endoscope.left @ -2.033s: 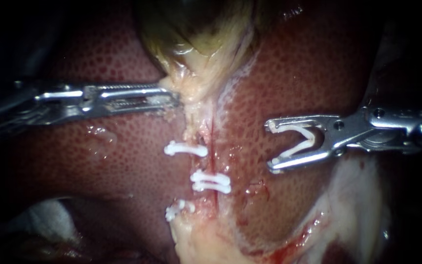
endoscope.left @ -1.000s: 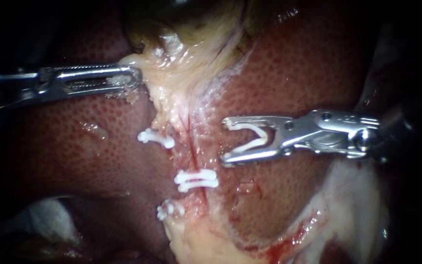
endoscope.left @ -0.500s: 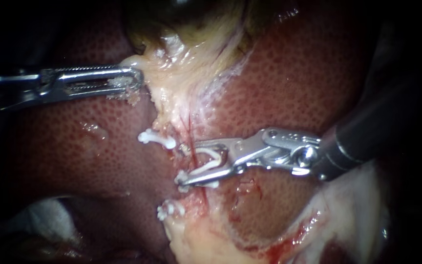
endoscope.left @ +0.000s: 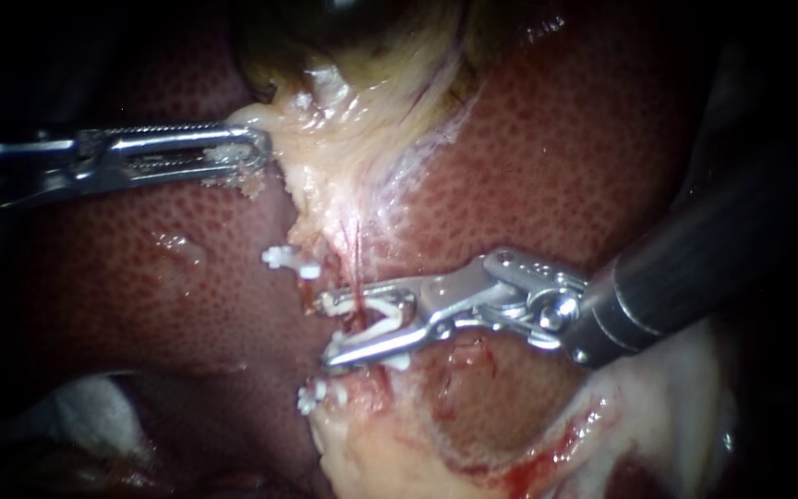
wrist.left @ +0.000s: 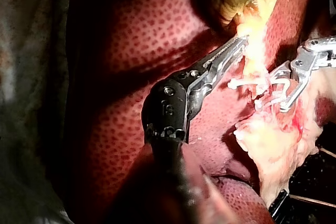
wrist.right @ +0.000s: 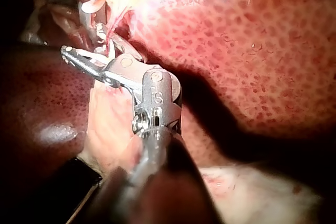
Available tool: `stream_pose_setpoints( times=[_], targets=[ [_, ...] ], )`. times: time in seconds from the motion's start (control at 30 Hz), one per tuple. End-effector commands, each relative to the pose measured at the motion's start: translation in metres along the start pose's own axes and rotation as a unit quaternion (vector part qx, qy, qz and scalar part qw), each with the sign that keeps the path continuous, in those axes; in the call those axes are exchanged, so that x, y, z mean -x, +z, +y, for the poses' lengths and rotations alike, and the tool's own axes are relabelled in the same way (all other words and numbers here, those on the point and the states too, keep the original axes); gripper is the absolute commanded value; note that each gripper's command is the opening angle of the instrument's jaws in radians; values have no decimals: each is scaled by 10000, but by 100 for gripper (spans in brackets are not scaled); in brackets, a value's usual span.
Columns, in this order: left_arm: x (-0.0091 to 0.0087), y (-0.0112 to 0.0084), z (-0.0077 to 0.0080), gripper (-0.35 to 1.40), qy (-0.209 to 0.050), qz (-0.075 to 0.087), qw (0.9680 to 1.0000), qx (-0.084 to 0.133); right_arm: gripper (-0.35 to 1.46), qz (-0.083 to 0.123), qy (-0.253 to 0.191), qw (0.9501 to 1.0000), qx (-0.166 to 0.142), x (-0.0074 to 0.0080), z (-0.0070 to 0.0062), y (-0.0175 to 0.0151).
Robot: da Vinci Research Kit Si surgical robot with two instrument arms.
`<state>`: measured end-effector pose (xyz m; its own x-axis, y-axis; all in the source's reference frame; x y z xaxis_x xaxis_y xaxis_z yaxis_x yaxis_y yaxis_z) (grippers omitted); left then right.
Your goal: Clipping third clip right tube
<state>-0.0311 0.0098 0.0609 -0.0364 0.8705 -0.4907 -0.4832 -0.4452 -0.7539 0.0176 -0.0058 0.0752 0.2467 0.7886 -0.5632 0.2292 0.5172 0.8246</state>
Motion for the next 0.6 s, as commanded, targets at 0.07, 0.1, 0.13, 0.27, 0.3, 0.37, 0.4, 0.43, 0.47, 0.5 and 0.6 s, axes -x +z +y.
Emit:
stream_pose_setpoints(
  times=[0.07,0.1,0.13,0.27,0.3,0.37,0.4,0.43,0.47,0.5,0.6],
  targets=[
    [0,0,0,-35,-4,0,10000,2,44,104,8,9999,-46,-7,0,-4],
    [0,0,0,-35,-4,0,10000,2,44,128,16,9999,-42,-11,0,-5],
    [0,0,0,-35,-4,0,10000,2,43,138,25,9999,-31,-14,0,-7],
    [0,0,0,-35,-4,0,10000,2,42,189,49,9998,-17,-22,-1,-11],
    [0,0,0,-35,-4,0,10000,2,42,195,51,9998,-5,-22,-1,-11],
    [0,0,0,-35,-4,0,10000,1,41,195,51,9998,-5,-22,0,-11],
    [0,0,0,-35,-3,1,10000,1,39,195,50,9998,-5,-22,0,-11],
    [0,0,0,-35,-3,1,10000,1,38,194,50,9998,-6,-22,0,-12],
    [0,0,0,-35,-3,1,10000,1,36,194,50,9998,-6,-22,0,-12],
    [1,0,0,-35,-3,1,10000,0,35,194,49,9998,-6,-22,1,-12],
    [1,0,0,-35,-2,2,10000,0,27,207,74,9998,32,-20,3,-15]
  ],
)
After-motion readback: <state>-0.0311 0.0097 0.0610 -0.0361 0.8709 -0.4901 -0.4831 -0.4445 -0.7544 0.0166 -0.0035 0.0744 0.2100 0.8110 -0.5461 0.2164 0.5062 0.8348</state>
